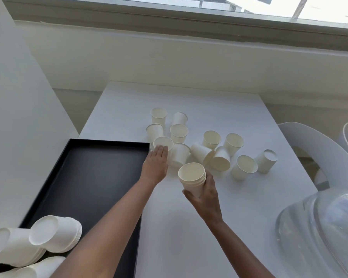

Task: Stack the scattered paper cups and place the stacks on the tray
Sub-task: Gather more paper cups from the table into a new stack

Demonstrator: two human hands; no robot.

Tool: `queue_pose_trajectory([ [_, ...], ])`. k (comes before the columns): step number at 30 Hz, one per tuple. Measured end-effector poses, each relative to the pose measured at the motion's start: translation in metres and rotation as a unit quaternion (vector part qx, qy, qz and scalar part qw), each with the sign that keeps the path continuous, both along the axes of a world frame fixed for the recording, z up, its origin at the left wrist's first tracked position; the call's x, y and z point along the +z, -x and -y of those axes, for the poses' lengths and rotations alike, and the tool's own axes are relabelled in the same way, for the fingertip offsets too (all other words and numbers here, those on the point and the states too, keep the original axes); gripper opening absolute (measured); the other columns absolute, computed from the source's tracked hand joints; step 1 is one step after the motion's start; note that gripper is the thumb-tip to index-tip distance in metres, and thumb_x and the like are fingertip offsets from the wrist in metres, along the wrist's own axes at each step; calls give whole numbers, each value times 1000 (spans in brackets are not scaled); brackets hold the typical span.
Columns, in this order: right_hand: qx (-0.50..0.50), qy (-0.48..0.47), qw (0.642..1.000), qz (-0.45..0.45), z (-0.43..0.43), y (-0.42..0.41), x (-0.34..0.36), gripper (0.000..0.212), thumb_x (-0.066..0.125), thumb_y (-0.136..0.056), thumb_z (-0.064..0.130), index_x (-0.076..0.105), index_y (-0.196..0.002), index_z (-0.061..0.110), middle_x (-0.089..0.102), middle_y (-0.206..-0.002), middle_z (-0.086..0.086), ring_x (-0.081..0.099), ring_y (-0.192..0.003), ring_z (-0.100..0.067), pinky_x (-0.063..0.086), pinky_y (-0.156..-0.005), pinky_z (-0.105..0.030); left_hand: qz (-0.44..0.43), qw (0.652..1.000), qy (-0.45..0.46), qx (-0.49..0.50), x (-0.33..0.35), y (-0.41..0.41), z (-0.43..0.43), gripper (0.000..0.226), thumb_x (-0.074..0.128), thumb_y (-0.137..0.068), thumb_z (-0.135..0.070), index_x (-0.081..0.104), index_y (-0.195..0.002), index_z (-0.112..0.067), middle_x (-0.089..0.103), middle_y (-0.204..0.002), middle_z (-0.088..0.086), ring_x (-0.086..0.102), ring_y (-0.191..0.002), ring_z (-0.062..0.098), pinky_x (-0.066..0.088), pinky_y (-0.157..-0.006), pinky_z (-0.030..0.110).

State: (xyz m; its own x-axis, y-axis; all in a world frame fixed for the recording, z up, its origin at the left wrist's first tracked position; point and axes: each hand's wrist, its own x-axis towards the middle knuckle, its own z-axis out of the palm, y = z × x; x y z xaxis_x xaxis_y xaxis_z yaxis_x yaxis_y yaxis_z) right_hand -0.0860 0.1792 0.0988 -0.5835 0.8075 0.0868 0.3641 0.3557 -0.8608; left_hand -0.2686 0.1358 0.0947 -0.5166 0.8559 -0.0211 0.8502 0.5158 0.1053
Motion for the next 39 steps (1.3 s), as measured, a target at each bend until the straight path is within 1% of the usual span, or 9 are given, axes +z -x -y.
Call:
queue_pose_trajectory([
  [3,1,2,1000,0,-1,-3,-2,75,79,-66,7,39,-129,8,53,-121,-6,50,-109,-19,32,-80,-9,-28,999,21,-3,-4,3,-2,52,32,-97,-13,11,-144,-3,20,-153,13,9,-145,24,10,-118,35],
  [7,-2,6,1000,6,-2,-3,-5,75,79,-66,7,40,-129,7,53,-123,-7,51,-111,-21,32,-80,-10,-55,998,-10,6,-5,5,-5,36,34,-92,2,40,-127,-2,41,-138,17,24,-140,28,18,-115,33],
  [10,2,10,1000,13,-2,-1,-7,76,79,-66,9,39,-130,9,52,-125,-7,50,-113,-21,32,-81,-11,-65,997,-36,13,-6,10,-3,30,37,-87,8,51,-112,-3,52,-120,15,45,-119,29,30,-104,30],
  [14,4,12,1000,18,-3,2,-10,75,79,-67,8,38,-131,6,51,-126,-9,49,-115,-23,31,-82,-10,-62,995,-70,33,0,11,2,26,38,-86,9,54,-103,-1,58,-108,15,52,-107,29,34,-102,31],
  [17,2,16,1000,21,-3,5,-12,75,79,-67,7,39,-130,5,51,-126,-10,49,-115,-23,30,-82,-10,-99,984,-143,38,21,5,7,13,67,-69,10,60,-71,-2,64,-74,14,61,-70,29,51,-65,30],
  [19,2,18,1000,20,-4,9,-12,75,79,-66,7,39,-130,5,51,-125,-10,49,-113,-23,31,-80,-10,-90,974,-206,20,34,-1,6,22,75,-60,9,57,-58,-4,59,-58,11,58,-53,28,48,-49,27],
  [27,-1,29,999,15,-7,25,-7,73,77,-68,10,39,-129,8,51,-122,-8,50,-106,-19,33,-79,-13,-36,929,-366,-48,74,-39,4,21,48,-86,-12,63,-73,-4,62,-67,9,61,-65,25,50,-54,31],
  [32,-8,52,999,-1,-10,29,-3,72,78,-70,14,37,-129,9,53,-122,-8,54,-106,-23,44,-84,-29,-27,926,-363,-98,74,-55,9,2,66,-77,-3,66,-78,-4,64,-68,9,63,-63,26,51,-50,28],
  [39,-23,46,999,-13,-14,23,-3,70,76,-70,12,38,-129,8,53,-121,-10,54,-105,-25,44,-82,-28,-33,927,-353,-124,67,-58,15,17,72,-68,3,69,-83,-5,64,-68,7,62,-60,26,51,-51,26],
])
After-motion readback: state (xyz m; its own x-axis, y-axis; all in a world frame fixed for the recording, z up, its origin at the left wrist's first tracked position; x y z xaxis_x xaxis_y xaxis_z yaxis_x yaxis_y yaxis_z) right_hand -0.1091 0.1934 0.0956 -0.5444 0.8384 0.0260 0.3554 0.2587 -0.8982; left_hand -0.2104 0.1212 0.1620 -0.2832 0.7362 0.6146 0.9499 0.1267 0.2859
